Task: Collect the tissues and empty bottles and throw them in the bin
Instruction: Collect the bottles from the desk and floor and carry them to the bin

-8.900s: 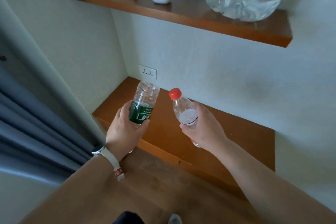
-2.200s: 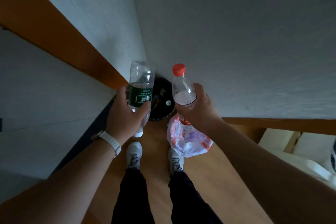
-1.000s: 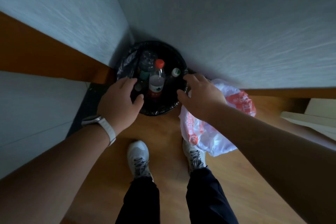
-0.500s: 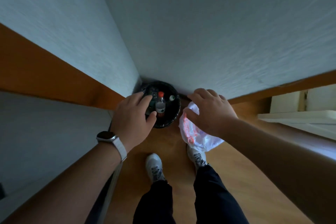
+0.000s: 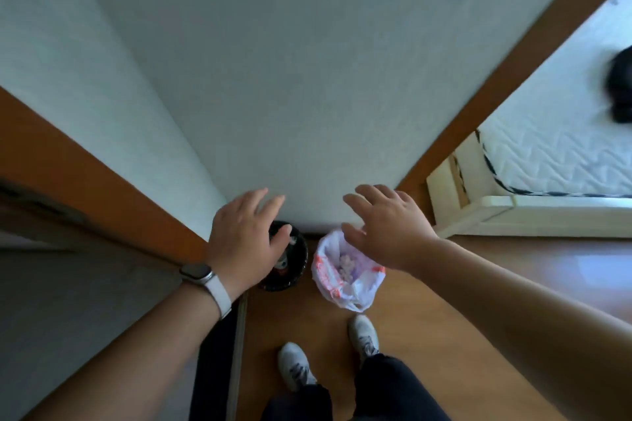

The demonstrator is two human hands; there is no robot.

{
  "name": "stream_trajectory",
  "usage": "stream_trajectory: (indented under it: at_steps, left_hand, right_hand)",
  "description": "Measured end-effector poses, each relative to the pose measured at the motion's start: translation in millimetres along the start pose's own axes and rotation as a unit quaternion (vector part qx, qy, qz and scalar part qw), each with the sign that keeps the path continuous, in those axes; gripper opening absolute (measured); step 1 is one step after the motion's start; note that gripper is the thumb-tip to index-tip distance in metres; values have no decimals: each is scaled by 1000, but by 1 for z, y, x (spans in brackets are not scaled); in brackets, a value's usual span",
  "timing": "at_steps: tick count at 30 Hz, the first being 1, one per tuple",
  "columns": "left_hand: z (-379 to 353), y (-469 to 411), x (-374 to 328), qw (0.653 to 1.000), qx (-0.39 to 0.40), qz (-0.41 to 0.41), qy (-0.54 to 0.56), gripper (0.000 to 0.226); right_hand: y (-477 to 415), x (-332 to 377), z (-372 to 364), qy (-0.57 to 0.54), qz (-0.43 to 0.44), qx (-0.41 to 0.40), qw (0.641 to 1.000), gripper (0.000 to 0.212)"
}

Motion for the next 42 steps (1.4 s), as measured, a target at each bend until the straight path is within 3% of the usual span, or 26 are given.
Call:
stream_trajectory:
  at_steps: [6,16,33,42]
  left_hand:
    - [43,-40,-59,995,-22,-92,-20,54]
    - [55,-107,-188,976,-37,-211,-42,52]
    - [12,-194,-514,930,-19,-365,-33,52]
    - [-17,-226,-633,915,-14,-404,-14,52]
  right_hand:
    - [43,-59,48,-25,-80,-48,995,55]
    - [115,-185,89,-60,-180,-106,976,54]
    - [286,-472,80,-116,-336,-163,920,53]
    - [355,-574,74,-136,-407,-188,883,50]
Point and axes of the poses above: each hand's wrist, its own y-axis away from the middle knuckle, its own z-axis out of the back of the hand, x = y × z, the point moved 3 cm from there along -y, towards the middle knuckle, and after that the axes turned 14 degrees about -z, right-handed, at the moved point
